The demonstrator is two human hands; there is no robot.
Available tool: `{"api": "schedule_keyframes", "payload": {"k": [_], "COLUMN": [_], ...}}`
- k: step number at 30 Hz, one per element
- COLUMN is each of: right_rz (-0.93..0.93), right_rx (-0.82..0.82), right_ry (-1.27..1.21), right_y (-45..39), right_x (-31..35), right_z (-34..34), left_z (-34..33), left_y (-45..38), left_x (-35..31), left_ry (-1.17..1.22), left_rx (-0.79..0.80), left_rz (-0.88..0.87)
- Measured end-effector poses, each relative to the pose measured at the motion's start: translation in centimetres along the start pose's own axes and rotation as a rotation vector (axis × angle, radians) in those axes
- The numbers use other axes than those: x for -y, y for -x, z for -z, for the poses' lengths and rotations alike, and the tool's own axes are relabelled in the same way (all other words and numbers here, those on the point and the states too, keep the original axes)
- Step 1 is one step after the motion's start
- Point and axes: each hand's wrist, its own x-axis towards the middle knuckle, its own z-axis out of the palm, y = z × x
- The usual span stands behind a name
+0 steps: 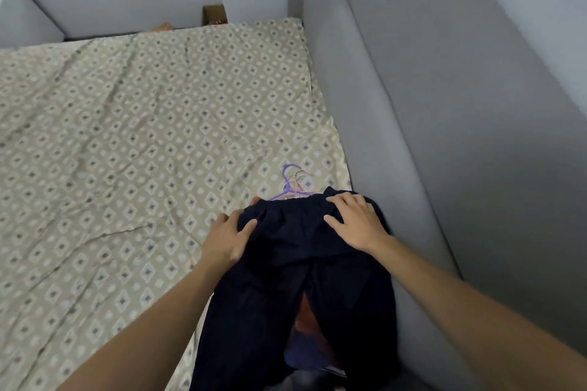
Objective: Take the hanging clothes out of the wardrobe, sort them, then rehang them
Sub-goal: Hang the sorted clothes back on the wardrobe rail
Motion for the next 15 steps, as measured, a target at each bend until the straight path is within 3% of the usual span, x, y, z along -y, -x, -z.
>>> {"api": "schedule_keyframes", "payload": {"k": [5, 11, 15], "right_rz": [-0.04, -0.096, -0.053], "right_rx": [-0.096, 0.199, 0.139], "right_ry": [-0.087, -0.12, -0.056], "right_y": [-8.0, -12.4, -11.3], "right_x": [-2.4, -4.6, -4.5], "right_z": [-1.4, -4.1, -6.3], "left_z": [-2.7, -6.1, -7.5], "left_y": [-7.7, -12.8, -12.8], "left_x": [-0.9, -0.2, 0.5], "left_ry": [-0.027, -0.085, -0.152], "left_rx": [-0.001, 0.095, 0.095], "left_rz": [-0.048, -0.1, -0.12]}}
